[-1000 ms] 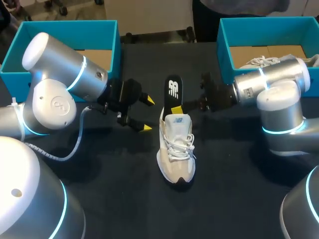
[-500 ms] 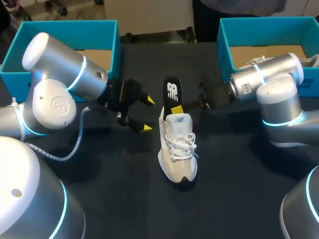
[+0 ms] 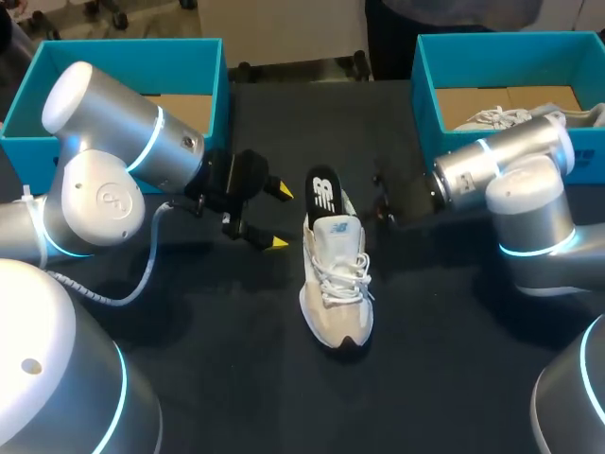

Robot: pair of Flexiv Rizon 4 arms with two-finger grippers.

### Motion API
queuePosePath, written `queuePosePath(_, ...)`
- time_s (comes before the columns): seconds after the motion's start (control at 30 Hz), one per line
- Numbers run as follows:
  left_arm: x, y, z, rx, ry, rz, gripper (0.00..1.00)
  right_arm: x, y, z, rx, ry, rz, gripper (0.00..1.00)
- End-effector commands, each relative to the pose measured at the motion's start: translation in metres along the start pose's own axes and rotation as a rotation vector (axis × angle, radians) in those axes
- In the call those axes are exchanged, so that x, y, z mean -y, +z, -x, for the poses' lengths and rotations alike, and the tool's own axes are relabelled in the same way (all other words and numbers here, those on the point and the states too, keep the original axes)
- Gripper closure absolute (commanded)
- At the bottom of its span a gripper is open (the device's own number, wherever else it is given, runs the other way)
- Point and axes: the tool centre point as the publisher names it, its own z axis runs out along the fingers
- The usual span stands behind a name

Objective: Take the shoe out of the shoebox, open the shoe tongue, remove and reinsert the insole, then place the shoe into the shoebox

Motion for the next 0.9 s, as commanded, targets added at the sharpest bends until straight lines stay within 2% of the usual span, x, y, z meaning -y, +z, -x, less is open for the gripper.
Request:
queuePosePath(0.03, 0.0, 0.0, 0.0, 0.0, 0.0, 0.003, 0.0, -0.005, 0.001, -0.003, 0.016, -0.009, -0.003, 0.82)
queuePosePath(0.2, 0.0, 0.0, 0.0, 0.0, 0.0, 0.003, 0.0, -0.014, -0.003, -0.005, 0.032, -0.033, -0.005, 0.76)
queuePosePath(0.77, 0.0, 0.0, 0.0, 0.0, 0.0, 0.003, 0.0, -0.039, -0.008, 0.006, 0.015, -0.07, -0.045, 0.76)
queuePosePath(0.83, 0.0, 0.0, 0.0, 0.0, 0.0, 0.003, 0.0, -0.038, -0.01, 0.007, 0.01, -0.061, -0.051, 0.81)
queuePosePath(0.9, 0.0, 0.0, 0.0, 0.0, 0.0, 0.003, 0.0, -0.035, -0.01, 0.006, 0.004, -0.044, -0.049, 0.99)
